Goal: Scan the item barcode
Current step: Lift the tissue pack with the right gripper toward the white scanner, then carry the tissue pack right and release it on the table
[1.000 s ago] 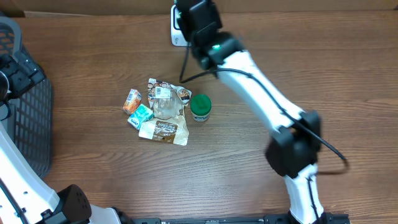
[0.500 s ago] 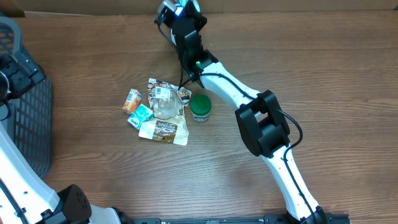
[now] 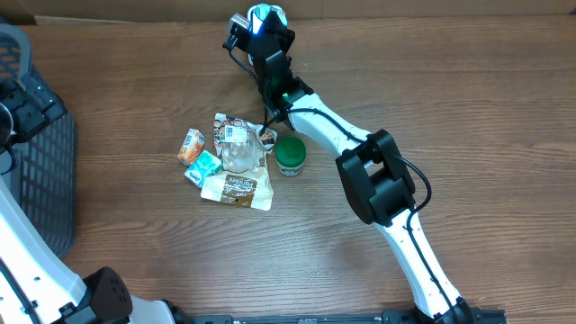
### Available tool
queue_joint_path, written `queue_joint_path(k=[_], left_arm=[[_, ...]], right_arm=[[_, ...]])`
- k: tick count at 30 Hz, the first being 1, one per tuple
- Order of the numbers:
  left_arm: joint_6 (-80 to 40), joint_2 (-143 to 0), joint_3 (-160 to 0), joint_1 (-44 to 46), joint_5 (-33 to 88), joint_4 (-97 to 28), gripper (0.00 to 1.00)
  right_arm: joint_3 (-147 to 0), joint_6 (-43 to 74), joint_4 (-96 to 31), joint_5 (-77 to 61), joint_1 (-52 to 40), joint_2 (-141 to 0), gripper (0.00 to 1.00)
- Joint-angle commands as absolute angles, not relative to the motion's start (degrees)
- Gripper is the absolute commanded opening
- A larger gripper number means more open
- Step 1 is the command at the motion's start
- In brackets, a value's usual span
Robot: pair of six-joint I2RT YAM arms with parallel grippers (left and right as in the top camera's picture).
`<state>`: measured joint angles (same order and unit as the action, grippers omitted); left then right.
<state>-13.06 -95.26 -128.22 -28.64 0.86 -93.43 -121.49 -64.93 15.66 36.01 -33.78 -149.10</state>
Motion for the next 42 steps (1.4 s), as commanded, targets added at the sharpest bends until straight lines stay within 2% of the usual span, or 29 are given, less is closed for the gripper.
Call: queue_joint_path(k=[1,6,10,18,23,29,33,38,42], left_arm=[[-11.7,-95.5,-129.0,-28.9,1.1,-93.3,1.0],[-11.8,-95.5,-129.0,-28.9,1.1,-93.3,1.0],[-11.8,-95.5,-129.0,-28.9,1.1,-93.3,1.0],[-11.8,-95.5,-129.0,-28.9,1.1,-93.3,1.0],[-11.8,-95.5,-129.0,-28.9,1.1,-93.3,1.0],[-11.8,-95.5,-129.0,-28.9,1.1,-93.3,0.99],[-11.8,-95.5,-129.0,-28.9,1.1,-93.3,0.99],[-11.8,-95.5,-129.0,-28.9,1.1,-93.3,1.0],[-11.8,-95.5,-129.0,-28.9,1.1,-93.3,0.99]], right_arm=[[-122.6,-65.1,17.7,36.8,-33.5,-148.5,0.04],[-122.6,-70.3,21.9,39.2,-33.8,-147.6,0.04],[-122.6,-62.9,18.5,39.8,-34.2,-143.8,0.04],[-122.6,-38.0,-8.0,31.9,-34.6,-126.1,0.04],[-122.7,-9.4,-33.7,22.9,-34.3,-110.8,0.04],[-122.7,9.1,-62.2,22.8,-32.3,-96.7,0.04],[-122.7,20.4,-75.1,18.8,-25.2,-91.5,0.04],[-121.7,20.3,-83.4,-6.3,-7.9,-91.3,0.04],[-115.3,14.6,-83.0,-26.5,6.5,-93.2,0.04]])
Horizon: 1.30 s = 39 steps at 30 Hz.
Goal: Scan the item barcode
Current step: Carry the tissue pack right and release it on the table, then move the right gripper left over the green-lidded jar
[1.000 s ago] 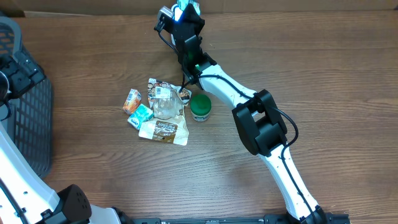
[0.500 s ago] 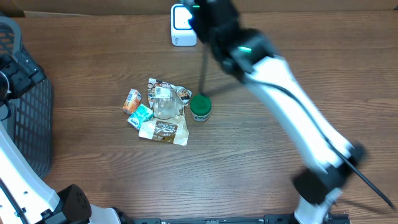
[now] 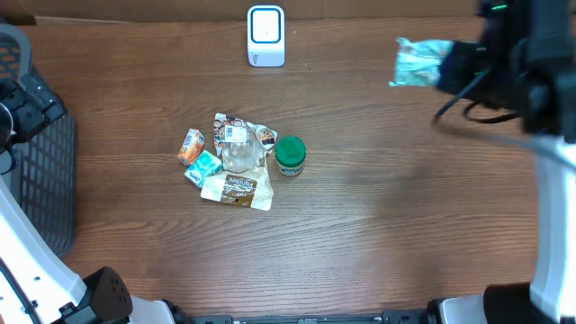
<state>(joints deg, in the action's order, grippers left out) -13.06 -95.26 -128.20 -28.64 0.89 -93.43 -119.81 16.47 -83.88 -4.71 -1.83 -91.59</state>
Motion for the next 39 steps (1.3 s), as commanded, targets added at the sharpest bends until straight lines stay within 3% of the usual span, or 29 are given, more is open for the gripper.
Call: queue_joint_path(k=[1,9,15,22,28,30,31,32,34,39], left_arm=[[-11.8,-95.5,-129.0,-28.9,1.1,-93.3,0.99],[-11.8,-95.5,-129.0,-28.9,1.1,-93.3,1.0],[-11.8,-95.5,-129.0,-28.9,1.1,-93.3,1.0],[-11.8,-95.5,-129.0,-28.9,1.1,-93.3,1.0],[-11.8,-95.5,-129.0,-28.9,1.1,-93.3,1.0],[-11.8,-95.5,-129.0,-28.9,1.1,-93.3,0.99],[-11.8,-95.5,-129.0,-28.9,1.0,-93.3,0.99],[-11.8,-95.5,-129.0,-28.9,1.1,-93.3,1.0],[-11.8,-95.5,-129.0,-28.9,1.1,-93.3,1.0],[-11.8,-95.5,-129.0,-28.9,1.1,-93.3,1.0]], right_arm=[[-113.4,14.0,-82.3,-28.4,8.3,-93.5,0.04],[-89.8,14.4,-66.5,-31.6,15.9,-94.1,0.04],[-72.0,23.2,-50.9,-22.6,16.3,-94.1,0.04],[-60.6,26.9,-38.1,-21.2,16.3,-94.2,0.04],[-58.1,30.5,-35.8,-13.1,16.3,-94.4,0.04],[-58.1,30.4,-35.8,-12.2,16.3,-94.4,0.14],[-58.1,30.4,-35.9,-12.0,16.3,-94.4,0.25],[-58.1,29.7,-36.4,-12.0,16.3,-94.4,0.5],[-58.2,28.7,-37.8,-12.0,16.3,-94.4,0.56],[-63.2,23.4,-45.6,-12.3,15.7,-94.4,0.59]])
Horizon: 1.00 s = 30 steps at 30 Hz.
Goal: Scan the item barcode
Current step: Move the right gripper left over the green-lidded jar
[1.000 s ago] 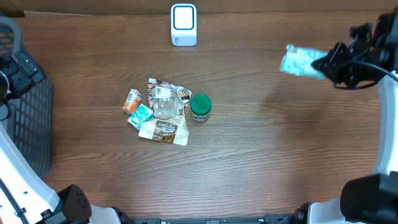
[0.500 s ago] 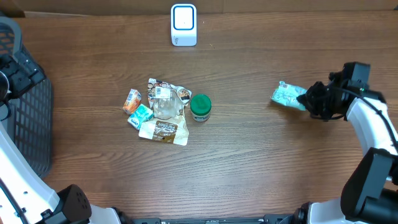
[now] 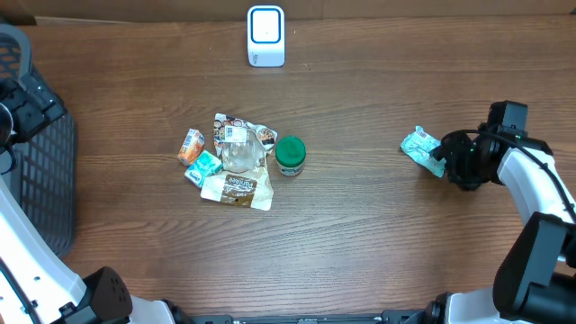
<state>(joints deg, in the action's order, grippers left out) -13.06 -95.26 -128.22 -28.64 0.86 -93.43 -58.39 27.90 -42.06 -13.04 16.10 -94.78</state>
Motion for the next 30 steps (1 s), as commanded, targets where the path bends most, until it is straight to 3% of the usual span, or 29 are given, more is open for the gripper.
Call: queue_joint_path(k=[1,7,12,20,30], left_arm=[[-11.8,-95.5,-129.0,-28.9,1.1,-93.3,1.0],[-11.8,-95.5,-129.0,-28.9,1.1,-93.3,1.0],[-11.8,-95.5,-129.0,-28.9,1.1,-93.3,0.99],[-11.8,-95.5,-129.0,-28.9,1.1,-93.3,1.0],[-11.8,-95.5,-129.0,-28.9,1.1,-93.3,0.99]], right_arm=[[-65.1,22.3,-47.5,-12.3,15.3,-94.3,0.6],[-82.0,14.4,-60.3,-12.9,7.2,-94.4,0.65],[-91.9,11.9,-62.1,-10.1,-6.3,-94.4,0.71],[-92.7,5.1,-55.3,-1.7,-27.0,-97.7,0.81],[-92.7,-0.8,-54.5,1.6,-34.5,-107.6,0.84]])
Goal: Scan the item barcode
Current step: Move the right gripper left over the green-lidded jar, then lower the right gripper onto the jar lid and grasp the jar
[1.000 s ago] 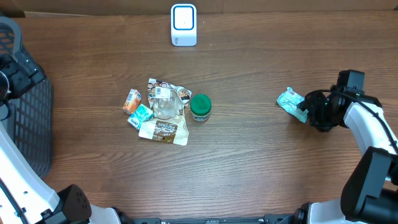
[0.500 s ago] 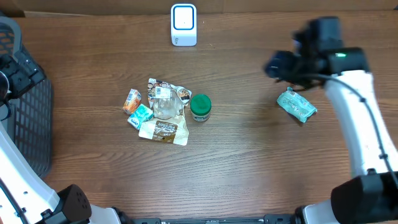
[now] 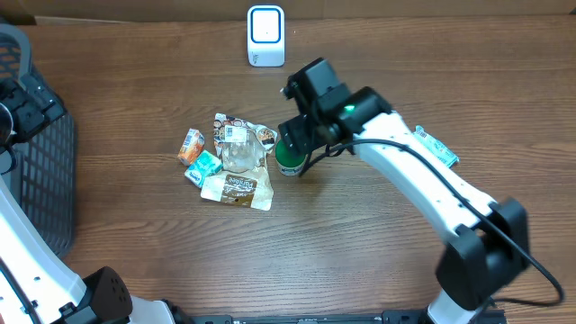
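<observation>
My right gripper (image 3: 292, 147) hangs low over the green-lidded jar (image 3: 290, 164) in the middle of the table. Its fingers stand open around the jar's top, and the arm hides most of the lid. A teal snack packet (image 3: 436, 147) lies loose on the wood at the right, apart from the gripper. The white barcode scanner (image 3: 265, 36) stands at the far edge. My left gripper (image 3: 32, 102) rests at the far left by the basket, too dark to tell how its jaws stand.
Left of the jar lies a pile: an orange carton (image 3: 190, 145), a small teal packet (image 3: 205, 166), a clear pouch (image 3: 238, 140) and a brown pouch (image 3: 237, 188). A black mesh basket (image 3: 40, 175) fills the left edge.
The right gripper was at the right side, shut on the teal packet just above the table. Now the packet lies free there and the gripper is over the green jar.
First the right gripper was up at the scanner. Then it was high at the back right holding the teal packet. Then it held the packet low at the right. Now the packet lies there and the gripper is over the green jar. The left arm stayed still.
</observation>
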### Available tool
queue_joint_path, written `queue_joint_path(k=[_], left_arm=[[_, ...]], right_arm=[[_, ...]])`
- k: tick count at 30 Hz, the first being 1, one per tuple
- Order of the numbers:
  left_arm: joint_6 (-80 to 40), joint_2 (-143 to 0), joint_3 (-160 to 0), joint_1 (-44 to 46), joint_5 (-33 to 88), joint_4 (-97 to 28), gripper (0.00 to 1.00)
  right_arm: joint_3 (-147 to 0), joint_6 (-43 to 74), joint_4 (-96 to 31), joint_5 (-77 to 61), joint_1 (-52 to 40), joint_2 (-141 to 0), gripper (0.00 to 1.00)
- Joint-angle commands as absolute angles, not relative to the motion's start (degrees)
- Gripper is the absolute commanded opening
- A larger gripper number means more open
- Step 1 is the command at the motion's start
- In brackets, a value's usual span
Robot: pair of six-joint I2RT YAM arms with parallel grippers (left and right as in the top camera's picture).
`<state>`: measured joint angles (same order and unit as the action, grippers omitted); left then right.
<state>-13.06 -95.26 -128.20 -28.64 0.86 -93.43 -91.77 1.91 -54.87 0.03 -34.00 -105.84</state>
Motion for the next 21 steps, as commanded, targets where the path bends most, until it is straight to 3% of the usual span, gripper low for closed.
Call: queue_joint_path(k=[1,7,21], left_arm=[[-11.8,-95.5,-129.0,-28.9,1.1,-93.3,1.0],[-11.8,-95.5,-129.0,-28.9,1.1,-93.3,1.0],[-11.8,-95.5,-129.0,-28.9,1.1,-93.3,0.99]], right_arm=[[-92.7,-1.0,-54.5,0.9,-34.5,-108.4,0.85],[-92.7,-1.8,-54.0,-5.1,-34.6,-111.2,0.91],[-92.6,-1.6,-52.8,-7.6,-35.1,-115.7,0.94]])
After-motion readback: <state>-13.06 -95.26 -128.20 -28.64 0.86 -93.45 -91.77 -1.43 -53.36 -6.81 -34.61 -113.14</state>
